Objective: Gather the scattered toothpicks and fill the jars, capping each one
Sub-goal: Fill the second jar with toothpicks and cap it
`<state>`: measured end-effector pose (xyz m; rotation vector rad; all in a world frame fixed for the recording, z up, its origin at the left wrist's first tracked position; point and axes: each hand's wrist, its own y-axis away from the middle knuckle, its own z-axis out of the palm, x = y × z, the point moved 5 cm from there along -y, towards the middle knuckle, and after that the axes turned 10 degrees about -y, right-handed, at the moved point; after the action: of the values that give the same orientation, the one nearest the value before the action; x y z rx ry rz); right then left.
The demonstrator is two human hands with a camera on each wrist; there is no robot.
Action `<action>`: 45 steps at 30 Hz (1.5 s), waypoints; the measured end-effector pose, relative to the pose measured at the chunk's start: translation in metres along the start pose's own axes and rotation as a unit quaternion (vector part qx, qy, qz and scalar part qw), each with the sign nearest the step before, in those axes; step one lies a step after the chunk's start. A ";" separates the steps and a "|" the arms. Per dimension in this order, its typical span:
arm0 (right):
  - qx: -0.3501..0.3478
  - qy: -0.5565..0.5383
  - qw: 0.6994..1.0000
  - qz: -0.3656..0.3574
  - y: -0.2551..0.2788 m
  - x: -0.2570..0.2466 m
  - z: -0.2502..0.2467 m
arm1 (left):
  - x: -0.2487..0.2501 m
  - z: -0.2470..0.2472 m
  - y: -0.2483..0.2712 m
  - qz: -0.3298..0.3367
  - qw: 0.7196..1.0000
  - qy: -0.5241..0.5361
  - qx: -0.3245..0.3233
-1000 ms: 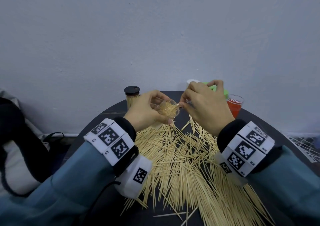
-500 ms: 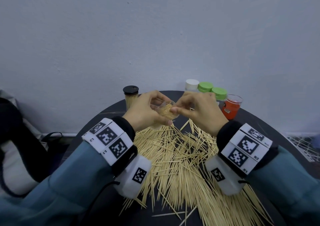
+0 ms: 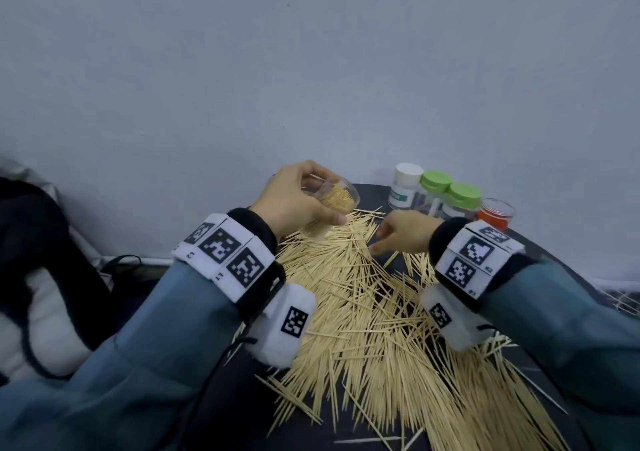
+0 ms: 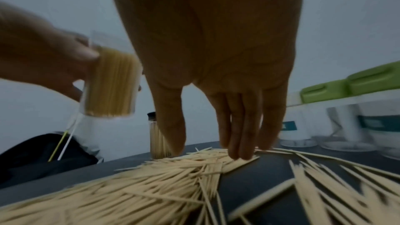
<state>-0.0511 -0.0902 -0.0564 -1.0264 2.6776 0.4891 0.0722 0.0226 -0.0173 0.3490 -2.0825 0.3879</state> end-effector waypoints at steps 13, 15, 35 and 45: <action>-0.092 0.146 0.969 -0.175 -0.041 -0.076 0.031 | -0.002 -0.026 -0.005 -0.015 1.000 0.022 0.015; -0.090 0.153 0.967 -0.181 -0.043 -0.079 0.034 | -0.002 -0.029 -0.005 -0.015 0.999 0.027 0.021; -0.031 0.163 0.969 -0.183 -0.027 -0.059 0.017 | -0.001 -0.022 -0.005 -0.025 0.999 0.021 0.007; 0.137 -0.073 0.969 -0.190 -0.001 -0.023 -0.028 | -0.001 -0.009 -0.003 -0.028 1.000 0.000 -0.005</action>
<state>-0.0363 -0.0882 -0.0232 -1.3145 2.2604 0.1091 0.0807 0.0235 -0.0134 0.4002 -2.0683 0.3429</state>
